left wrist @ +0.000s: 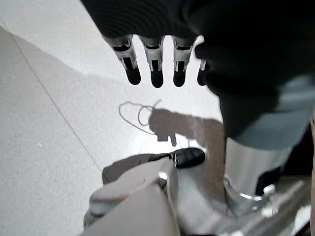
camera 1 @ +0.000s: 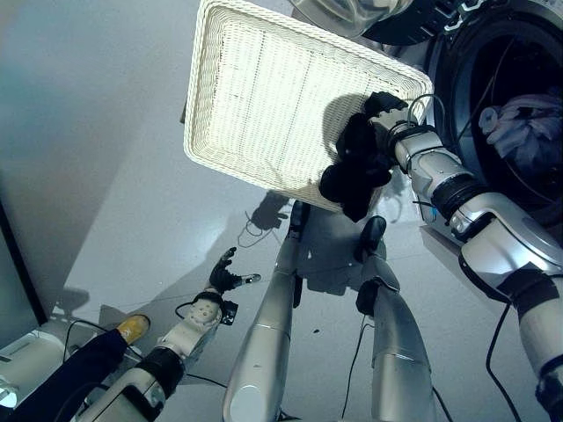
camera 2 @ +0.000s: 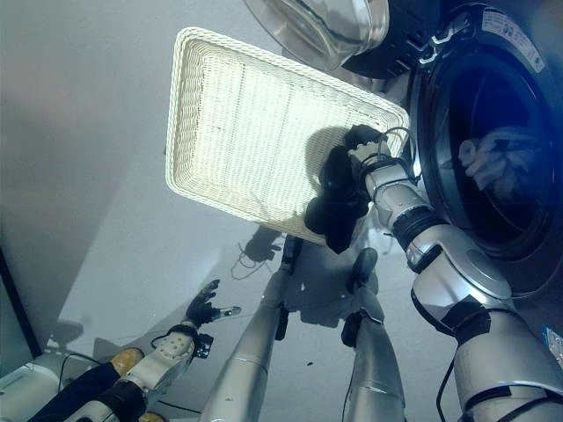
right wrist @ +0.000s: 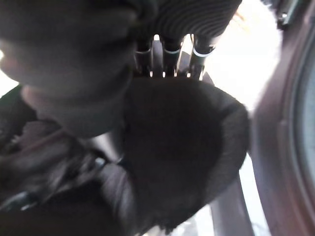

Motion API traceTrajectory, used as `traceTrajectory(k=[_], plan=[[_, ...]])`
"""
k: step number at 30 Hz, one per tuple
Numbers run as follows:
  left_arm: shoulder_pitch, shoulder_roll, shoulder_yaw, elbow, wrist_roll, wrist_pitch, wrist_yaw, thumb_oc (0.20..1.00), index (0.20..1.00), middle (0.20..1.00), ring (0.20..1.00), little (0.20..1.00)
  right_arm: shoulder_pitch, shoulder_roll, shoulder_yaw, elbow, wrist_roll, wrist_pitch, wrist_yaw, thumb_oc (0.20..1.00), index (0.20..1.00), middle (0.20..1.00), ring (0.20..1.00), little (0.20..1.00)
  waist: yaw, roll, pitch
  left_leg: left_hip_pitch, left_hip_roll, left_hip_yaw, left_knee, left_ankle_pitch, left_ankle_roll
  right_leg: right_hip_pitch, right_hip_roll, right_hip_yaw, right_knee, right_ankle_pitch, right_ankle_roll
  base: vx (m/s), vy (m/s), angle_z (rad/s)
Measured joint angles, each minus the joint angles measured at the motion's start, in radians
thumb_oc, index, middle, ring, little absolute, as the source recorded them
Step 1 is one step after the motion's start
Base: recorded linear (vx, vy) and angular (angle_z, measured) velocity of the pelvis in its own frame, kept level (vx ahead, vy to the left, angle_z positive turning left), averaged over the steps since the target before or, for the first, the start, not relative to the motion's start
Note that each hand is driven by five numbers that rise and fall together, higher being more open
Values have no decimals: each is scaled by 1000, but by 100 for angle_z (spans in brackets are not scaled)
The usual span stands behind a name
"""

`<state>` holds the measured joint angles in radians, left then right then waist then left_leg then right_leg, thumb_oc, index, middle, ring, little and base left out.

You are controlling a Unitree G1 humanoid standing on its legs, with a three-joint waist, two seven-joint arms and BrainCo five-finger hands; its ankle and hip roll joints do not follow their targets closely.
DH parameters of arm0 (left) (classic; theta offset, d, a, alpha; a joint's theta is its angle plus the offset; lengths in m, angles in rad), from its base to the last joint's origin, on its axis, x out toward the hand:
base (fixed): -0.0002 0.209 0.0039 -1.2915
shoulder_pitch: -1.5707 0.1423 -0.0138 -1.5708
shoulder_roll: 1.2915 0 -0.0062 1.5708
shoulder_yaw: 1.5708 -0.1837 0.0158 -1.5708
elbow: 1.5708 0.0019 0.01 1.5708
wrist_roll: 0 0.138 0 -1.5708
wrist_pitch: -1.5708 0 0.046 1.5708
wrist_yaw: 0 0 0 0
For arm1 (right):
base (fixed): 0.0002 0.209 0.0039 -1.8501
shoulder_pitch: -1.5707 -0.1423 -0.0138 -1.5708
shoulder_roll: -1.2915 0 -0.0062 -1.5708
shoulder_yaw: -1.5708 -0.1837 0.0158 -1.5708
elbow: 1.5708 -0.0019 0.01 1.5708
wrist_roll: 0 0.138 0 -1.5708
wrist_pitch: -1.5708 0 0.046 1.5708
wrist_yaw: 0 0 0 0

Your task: Put the clothes into the washing machine.

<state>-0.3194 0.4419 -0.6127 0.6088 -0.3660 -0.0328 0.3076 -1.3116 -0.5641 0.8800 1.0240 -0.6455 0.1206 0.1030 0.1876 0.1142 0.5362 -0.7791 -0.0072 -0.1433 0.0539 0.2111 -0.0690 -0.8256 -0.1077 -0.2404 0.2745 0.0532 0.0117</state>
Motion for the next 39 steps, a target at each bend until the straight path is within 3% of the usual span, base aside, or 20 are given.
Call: traceTrajectory(k=[6, 10, 16, 18, 27, 29, 32, 35, 38, 39], plan=[[0, -1, 2, -4, 1, 1, -33, 1000, 1000, 1000, 1000, 1000, 101, 10, -13, -37, 210, -46, -83, 200, 200, 200, 200, 200, -4, 0, 0, 0, -6, 0, 2, 0, 0, 0, -1, 0, 2, -1, 1, -2, -35, 1], [0, -1, 6, 0, 2, 12, -41, 1000, 1000, 1000, 1000, 1000, 165, 0, -123, -91, 548, -42, -112, 200, 200, 200, 200, 200, -11, 0, 0, 0, -6, 3, 10, 3, 4, 1, 0, 4, 3, -1, 1, -3, -3, -1], [9, -2, 34, 41, 3, 27, -46, 1000, 1000, 1000, 1000, 1000, 308, 6, -293, -278, 1033, -73, -2, 200, 200, 200, 200, 200, -37, -4, 2, 71, -7, 33, 19, -7, 8, 60, 0, 33, 8, 1, -1, -11, -1, -8], [24, -3, 67, 46, 3, 24, -46, 1000, 1000, 1000, 1000, 1000, 354, 7, -323, -329, 1144, -98, 9, 200, 200, 200, 200, 200, -64, -4, 2, 105, -8, 47, 24, -15, 10, 90, -1, 45, 10, 0, 0, 0, 41, -13], [115, -54, 140, 128, 1, 1, -49, 1000, 1000, 1000, 1000, 1000, 532, 78, -832, -366, 1845, -248, 16, 200, 200, 200, 200, 200, -147, -8, 2, 206, -13, 121, 28, -37, 34, 165, 1, 123, -2, 16, 25, 4, 39, -18], [116, -67, 136, 125, 1, 0, -47, 1000, 1000, 1000, 1000, 1000, 527, 85, -842, -345, 1929, -261, -27, 200, 200, 200, 200, 200, -149, -8, 2, 230, -12, 142, 26, -43, 36, 184, 4, 136, -13, 22, 27, -3, -23, -25], [107, -72, 111, 118, -1, 0, -28, 1000, 1000, 1000, 1000, 1000, 503, 116, -871, -323, 2082, -333, -177, 200, 200, 200, 200, 200, -141, -8, 2, 248, -12, 148, 28, -47, 37, 206, 8, 149, -27, 27, 24, -4, -44, -3], [104, -71, 83, 117, -3, 3, -19, 1000, 1000, 1000, 1000, 1000, 459, 133, -877, -293, 2184, -462, -331, 200, 200, 200, 200, 200, -129, -10, 3, 250, -13, 148, 30, -50, 41, 214, 3, 151, -37, 31, 26, 13, -111, 4], [94, -46, 29, 106, -10, 5, -1, 1000, 1000, 1000, 1000, 1000, 356, 117, -916, -162, 2276, -560, -572, 200, 200, 200, 200, 200, -101, -14, 5, 252, -20, 148, 41, -56, 51, 223, -5, 149, -36, 31, 31, -9, -170, 5], [90, -31, 3, 87, -11, 8, 2, 1000, 1000, 1000, 1000, 1000, 299, 112, -971, -110, 2325, -622, -685, 200, 200, 200, 200, 200, -85, -15, 5, 252, -23, 148, 42, -59, 53, 224, -8, 149, -35, 28, 36, 14, -150, 5]])
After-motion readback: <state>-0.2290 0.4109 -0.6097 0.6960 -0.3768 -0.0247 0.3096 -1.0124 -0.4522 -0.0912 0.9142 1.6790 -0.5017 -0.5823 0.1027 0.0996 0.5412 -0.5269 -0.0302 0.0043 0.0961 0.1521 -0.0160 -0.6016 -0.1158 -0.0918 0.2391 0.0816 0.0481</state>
